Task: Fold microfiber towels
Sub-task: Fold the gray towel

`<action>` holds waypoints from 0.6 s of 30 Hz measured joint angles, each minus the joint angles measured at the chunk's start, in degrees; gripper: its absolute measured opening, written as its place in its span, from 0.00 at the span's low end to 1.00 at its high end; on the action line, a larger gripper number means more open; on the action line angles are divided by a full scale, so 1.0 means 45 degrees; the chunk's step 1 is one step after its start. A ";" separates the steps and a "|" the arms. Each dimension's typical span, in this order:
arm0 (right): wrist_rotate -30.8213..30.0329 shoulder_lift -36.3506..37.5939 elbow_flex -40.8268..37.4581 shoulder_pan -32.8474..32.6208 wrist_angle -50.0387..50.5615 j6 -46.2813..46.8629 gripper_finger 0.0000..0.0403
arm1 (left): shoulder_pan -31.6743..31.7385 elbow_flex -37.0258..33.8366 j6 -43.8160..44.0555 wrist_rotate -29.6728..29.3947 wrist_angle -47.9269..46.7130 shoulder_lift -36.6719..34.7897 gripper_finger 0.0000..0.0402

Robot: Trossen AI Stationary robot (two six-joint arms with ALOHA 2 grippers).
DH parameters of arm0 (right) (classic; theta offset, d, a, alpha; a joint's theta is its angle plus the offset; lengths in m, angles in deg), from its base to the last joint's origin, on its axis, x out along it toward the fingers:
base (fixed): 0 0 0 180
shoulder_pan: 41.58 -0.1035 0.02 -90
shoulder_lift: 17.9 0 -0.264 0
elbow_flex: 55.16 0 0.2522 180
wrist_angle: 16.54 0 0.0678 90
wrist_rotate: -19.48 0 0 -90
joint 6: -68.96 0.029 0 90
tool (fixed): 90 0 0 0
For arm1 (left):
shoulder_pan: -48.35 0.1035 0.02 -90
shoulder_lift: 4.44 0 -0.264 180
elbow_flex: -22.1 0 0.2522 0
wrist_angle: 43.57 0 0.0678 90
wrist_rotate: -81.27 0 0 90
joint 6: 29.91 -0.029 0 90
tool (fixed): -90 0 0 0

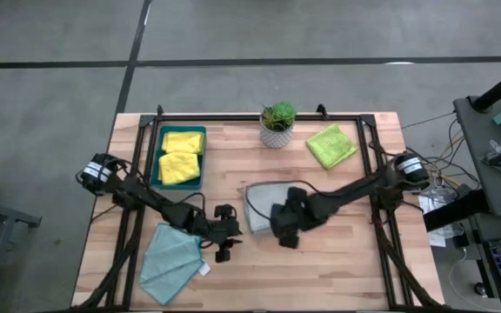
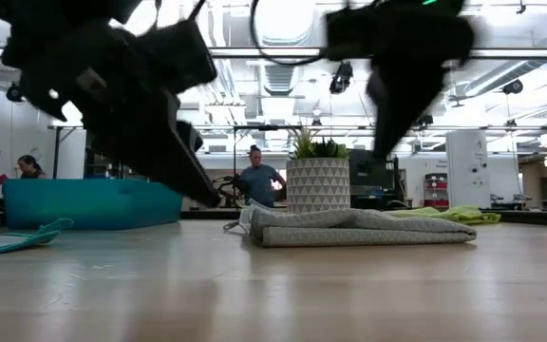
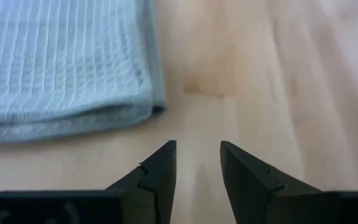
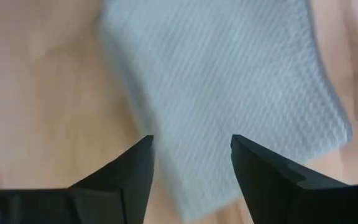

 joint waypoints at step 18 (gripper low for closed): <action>-0.2310 0.2449 -0.6118 -0.2291 -0.5576 -0.0592 0.30 | -0.0622 0.2466 -0.0336 -0.1408 0.0879 0.2738 0.01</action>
